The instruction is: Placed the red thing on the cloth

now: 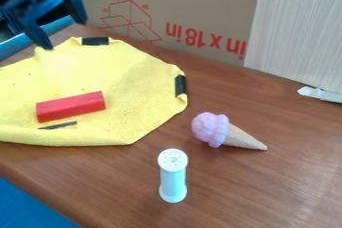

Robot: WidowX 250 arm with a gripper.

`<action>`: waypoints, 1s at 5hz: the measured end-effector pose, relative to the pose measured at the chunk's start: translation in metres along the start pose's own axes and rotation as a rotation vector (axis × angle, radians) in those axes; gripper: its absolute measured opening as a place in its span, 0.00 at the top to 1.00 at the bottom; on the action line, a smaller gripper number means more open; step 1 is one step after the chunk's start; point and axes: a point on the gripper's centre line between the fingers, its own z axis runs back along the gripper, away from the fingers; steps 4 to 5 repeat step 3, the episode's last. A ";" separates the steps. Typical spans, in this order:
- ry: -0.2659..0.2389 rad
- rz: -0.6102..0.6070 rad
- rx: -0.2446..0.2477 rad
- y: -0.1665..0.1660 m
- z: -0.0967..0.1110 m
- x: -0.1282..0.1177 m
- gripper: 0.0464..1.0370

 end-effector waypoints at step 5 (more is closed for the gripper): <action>0.007 -0.526 0.322 -0.021 0.041 0.038 0.04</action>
